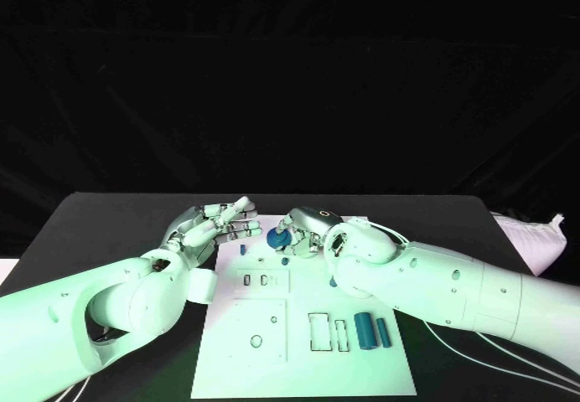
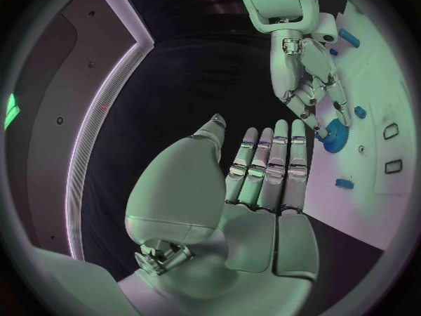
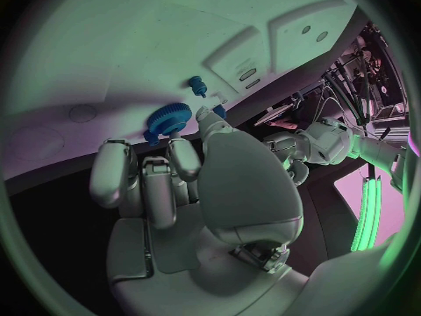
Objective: Assemble the parts on the task board
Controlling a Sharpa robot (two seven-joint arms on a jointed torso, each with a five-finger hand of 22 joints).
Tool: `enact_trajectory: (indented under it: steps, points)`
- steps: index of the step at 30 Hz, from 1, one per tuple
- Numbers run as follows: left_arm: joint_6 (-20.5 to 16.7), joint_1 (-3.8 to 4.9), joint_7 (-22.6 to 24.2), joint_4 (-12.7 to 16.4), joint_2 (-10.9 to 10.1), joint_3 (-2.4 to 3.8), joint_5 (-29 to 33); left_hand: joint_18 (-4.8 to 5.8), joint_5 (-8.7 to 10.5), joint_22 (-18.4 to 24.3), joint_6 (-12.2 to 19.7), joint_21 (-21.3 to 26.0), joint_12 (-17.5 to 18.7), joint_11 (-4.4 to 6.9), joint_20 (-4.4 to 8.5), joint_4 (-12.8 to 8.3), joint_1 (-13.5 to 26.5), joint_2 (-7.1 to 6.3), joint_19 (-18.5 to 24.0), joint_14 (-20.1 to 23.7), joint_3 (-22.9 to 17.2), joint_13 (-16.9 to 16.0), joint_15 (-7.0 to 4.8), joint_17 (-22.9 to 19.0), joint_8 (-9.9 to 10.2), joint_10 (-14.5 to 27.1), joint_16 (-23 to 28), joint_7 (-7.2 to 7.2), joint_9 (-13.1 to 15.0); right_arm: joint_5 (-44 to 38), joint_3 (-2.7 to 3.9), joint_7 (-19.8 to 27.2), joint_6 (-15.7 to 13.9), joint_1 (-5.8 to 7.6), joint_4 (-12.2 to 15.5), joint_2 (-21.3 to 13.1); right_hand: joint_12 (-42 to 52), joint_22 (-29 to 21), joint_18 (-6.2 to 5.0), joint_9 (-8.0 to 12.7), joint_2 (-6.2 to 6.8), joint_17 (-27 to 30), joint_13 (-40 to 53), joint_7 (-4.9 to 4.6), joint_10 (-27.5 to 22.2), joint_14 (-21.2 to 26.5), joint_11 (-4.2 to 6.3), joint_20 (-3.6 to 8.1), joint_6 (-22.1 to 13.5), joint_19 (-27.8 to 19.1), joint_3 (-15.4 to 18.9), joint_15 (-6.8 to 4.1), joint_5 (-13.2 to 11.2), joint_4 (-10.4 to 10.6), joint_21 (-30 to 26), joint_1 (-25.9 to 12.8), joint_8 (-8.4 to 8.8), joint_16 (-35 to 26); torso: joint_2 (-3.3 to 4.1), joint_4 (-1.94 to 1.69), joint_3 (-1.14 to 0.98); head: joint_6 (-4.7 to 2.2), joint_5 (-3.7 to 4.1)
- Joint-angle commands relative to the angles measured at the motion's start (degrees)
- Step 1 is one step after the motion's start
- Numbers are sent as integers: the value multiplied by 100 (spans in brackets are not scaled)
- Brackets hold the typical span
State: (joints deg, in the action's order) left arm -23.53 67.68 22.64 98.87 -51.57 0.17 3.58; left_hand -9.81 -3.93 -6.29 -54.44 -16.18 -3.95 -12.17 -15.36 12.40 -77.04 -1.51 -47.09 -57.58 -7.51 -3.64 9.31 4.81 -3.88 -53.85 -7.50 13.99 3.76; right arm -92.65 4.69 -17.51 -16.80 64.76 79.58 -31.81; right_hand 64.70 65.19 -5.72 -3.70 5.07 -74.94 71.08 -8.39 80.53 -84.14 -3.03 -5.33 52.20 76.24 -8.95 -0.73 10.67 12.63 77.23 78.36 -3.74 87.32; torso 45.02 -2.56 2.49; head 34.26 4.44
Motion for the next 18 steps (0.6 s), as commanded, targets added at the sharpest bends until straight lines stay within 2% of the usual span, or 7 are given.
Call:
enact_trajectory:
  steps: [1,6,9,14,18]
  points:
    - [145,5,67,4,5,4,-25,-58,25,5,41,33,21,16,-18,-30,-13,16,16,35,6,3,12,-8,23,37,36,89,-5,-108,-7,-5,-406,-25,70,-79,67,7,79,-12,-23,-1034,42,-27,50,-491,-32,12,66,24,5,-16,28,-40,20,21,2,37,-5,-5,-4,-8,5]
    - [143,5,66,-9,-5,4,-25,-58,25,5,41,33,21,16,-18,-30,-13,16,16,35,6,3,12,-8,23,37,36,89,-5,296,-6,641,-1281,-41,170,-225,79,3,78,-16,-29,-1029,54,-34,54,-489,-39,6,99,21,-2,-8,56,-68,19,39,-5,35,-7,9,-7,-36,0]
    - [137,4,64,-13,-8,4,-25,-58,25,5,41,33,21,16,-18,-30,-13,16,16,35,6,3,12,-8,23,37,36,89,-5,555,-5,989,-1620,-50,225,-318,75,9,79,-16,-35,-1038,54,-38,48,-491,-42,2,108,24,-10,-5,82,-91,22,57,-3,39,-11,19,-2,-54,13]
    - [140,4,62,-13,-4,3,-25,-58,25,5,41,33,21,16,-18,-30,-13,16,16,35,6,3,12,-8,23,37,36,89,-5,747,2,1150,-1794,-58,382,-569,71,8,78,-17,-33,-1034,56,-38,40,-490,-43,-2,132,22,-20,-2,101,-130,21,88,-4,38,-20,46,-6,-30,52]
    - [216,3,37,-38,-4,3,-146,-56,28,20,63,49,25,8,-24,-48,-13,-1,32,58,10,5,22,-15,28,62,62,95,-7,1030,39,1090,-1660,-60,678,-995,80,17,79,-19,-20,-1054,72,-35,35,-493,-38,-4,190,24,-59,-4,113,-252,25,198,-7,47,-23,50,-10,-47,30]
